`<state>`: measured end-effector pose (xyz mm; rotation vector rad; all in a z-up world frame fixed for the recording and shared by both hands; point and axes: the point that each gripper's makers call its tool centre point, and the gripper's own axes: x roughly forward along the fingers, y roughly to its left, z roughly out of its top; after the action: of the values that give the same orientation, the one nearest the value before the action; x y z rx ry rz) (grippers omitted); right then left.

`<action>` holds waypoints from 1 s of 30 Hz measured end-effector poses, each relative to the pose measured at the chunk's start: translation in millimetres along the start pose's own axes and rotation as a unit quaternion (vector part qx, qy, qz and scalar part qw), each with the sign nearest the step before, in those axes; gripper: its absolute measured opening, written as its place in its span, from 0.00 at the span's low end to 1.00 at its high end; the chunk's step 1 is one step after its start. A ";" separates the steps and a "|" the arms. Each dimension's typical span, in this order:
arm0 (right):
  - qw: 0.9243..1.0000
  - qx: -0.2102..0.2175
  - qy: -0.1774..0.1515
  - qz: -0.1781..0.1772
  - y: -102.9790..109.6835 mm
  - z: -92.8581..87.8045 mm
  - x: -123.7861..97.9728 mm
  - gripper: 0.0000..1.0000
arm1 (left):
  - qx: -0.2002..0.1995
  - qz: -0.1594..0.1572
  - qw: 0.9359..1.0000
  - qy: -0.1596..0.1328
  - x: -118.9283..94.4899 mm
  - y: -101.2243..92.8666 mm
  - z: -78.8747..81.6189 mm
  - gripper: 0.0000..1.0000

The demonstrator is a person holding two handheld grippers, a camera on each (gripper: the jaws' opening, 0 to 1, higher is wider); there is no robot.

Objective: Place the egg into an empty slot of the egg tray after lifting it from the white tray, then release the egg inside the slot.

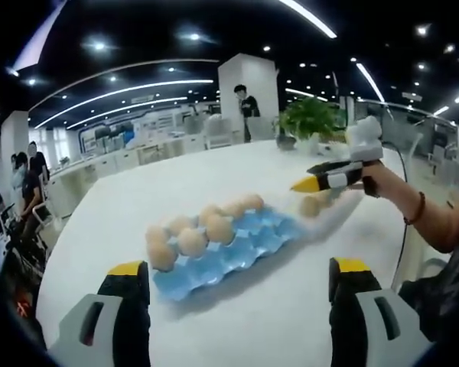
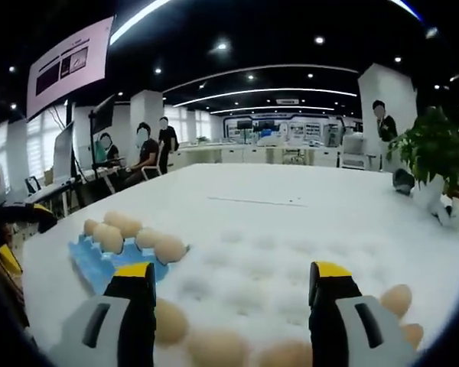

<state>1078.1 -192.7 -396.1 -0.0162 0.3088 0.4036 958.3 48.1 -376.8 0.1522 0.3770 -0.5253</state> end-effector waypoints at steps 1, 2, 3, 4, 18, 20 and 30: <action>1.000 0.001 0.000 -0.001 -1.4 -0.4 -0.6 0.85 | 0.000 0.000 1.000 0.000 0.1 -0.2 0.2 0.99; 1.000 0.002 0.000 -0.002 -2.8 -0.8 -1.1 0.85 | -0.001 -0.001 1.000 -0.001 0.3 -0.4 0.3 0.99; 1.000 0.003 0.000 -0.004 -4.3 -1.1 -1.7 0.85 | -0.001 -0.001 1.000 -0.001 0.4 -0.5 0.5 0.99; 1.000 0.010 0.001 -0.010 -10.7 -3.2 -3.7 0.85 | -0.001 -0.001 1.000 -0.002 1.2 -1.1 1.2 0.99; 0.998 0.041 -0.003 -0.042 -42.0 -8.5 -17.8 0.83 | -0.003 -0.002 1.000 -0.004 3.4 -2.4 1.6 1.00; 0.998 0.044 -0.003 -0.046 -45.8 -9.4 -19.0 0.80 | -0.002 -0.004 1.000 -0.003 4.0 -3.5 1.3 1.00; 0.995 0.069 0.004 -0.074 -64.8 -17.2 -25.4 0.74 | 0.000 -0.006 1.000 -0.004 5.0 -4.6 2.0 1.00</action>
<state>1076.1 -263.4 -407.9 0.0935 0.3402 0.2357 960.5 41.4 -377.1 0.1475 0.3697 -0.5377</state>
